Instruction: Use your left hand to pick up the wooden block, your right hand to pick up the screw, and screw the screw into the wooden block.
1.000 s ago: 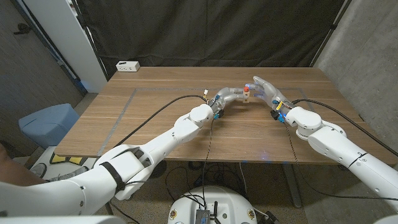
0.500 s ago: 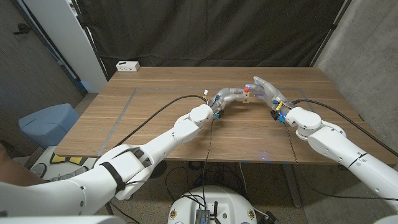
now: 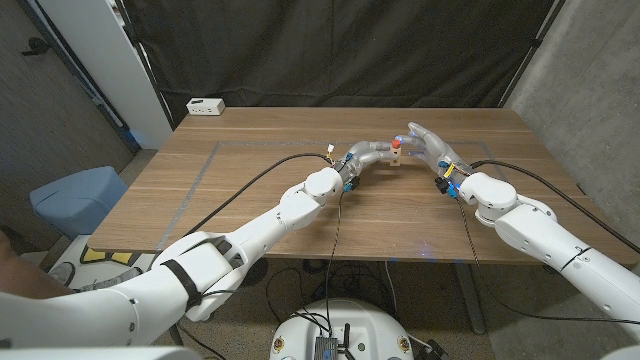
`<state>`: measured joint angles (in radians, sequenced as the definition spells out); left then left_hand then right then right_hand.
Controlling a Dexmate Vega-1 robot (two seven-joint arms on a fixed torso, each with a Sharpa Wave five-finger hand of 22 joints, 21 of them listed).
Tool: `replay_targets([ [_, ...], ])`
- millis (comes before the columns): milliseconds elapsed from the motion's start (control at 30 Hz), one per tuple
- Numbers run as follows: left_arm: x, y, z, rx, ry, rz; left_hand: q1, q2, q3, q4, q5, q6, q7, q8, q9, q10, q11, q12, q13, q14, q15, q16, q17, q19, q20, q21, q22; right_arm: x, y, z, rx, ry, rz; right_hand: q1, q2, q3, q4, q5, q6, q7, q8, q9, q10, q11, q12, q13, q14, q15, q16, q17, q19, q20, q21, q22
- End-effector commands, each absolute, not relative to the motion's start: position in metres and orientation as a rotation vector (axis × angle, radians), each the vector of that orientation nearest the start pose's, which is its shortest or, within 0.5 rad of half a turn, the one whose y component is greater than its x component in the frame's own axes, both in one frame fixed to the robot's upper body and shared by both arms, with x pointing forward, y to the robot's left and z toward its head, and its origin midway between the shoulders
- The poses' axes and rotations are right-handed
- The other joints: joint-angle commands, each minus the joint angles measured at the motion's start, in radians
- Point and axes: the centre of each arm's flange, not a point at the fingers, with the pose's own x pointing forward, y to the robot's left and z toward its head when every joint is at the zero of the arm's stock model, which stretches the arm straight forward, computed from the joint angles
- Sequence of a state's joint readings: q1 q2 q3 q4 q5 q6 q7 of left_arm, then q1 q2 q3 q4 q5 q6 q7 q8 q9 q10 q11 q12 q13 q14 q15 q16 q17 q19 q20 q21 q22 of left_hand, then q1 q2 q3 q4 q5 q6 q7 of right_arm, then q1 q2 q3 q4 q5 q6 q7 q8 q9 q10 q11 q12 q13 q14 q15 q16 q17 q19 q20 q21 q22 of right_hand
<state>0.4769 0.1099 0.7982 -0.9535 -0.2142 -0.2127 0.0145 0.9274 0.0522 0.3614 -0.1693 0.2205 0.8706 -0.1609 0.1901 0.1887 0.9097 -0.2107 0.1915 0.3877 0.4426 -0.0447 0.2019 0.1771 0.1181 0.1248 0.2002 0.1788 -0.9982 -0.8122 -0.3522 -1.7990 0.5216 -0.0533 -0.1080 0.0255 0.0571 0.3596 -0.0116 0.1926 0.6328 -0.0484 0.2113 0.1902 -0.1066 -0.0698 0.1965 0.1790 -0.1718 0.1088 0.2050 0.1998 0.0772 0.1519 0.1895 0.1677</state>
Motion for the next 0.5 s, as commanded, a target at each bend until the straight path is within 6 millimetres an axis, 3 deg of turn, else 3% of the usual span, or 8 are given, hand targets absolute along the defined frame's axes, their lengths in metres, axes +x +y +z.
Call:
replay_targets([
  [33,0.6799,-0.0052,-0.0079,0.411,-0.562,-0.524,0.005,0.02,0.02,0.012,0.006,0.021,0.009,0.007,0.004,0.012,-0.004,0.021,0.024,0.007,-0.05,0.001,0.003,-0.002,0.006,0.006,0.005,0.5781,-0.2791,-0.0091,-0.337,-0.486,0.207,0.008,0.009,0.004,0.004,0.007,0.015,0.002,0.009,0.003,0.005,-0.003,0.007,0.002,-0.032,-0.009,0.004,0.001,0.007,0.002,0.005,0.001],
  [500,0.68,-0.0055,-0.0081,0.412,-0.56,-0.525,0.005,0.021,0.02,0.012,0.006,0.022,0.009,0.008,0.004,0.013,-0.004,0.021,0.024,0.007,-0.05,0.001,0.003,-0.001,0.005,0.006,0.005,0.5745,-0.2806,-0.0124,-0.334,-0.488,0.193,0.016,0.012,0.007,0.001,0.007,0.058,0.01,0.017,0.003,0.041,-0.014,0.013,0.002,-0.007,-0.017,0.009,-0.002,0.023,-0.002,0.007,0.001],
])
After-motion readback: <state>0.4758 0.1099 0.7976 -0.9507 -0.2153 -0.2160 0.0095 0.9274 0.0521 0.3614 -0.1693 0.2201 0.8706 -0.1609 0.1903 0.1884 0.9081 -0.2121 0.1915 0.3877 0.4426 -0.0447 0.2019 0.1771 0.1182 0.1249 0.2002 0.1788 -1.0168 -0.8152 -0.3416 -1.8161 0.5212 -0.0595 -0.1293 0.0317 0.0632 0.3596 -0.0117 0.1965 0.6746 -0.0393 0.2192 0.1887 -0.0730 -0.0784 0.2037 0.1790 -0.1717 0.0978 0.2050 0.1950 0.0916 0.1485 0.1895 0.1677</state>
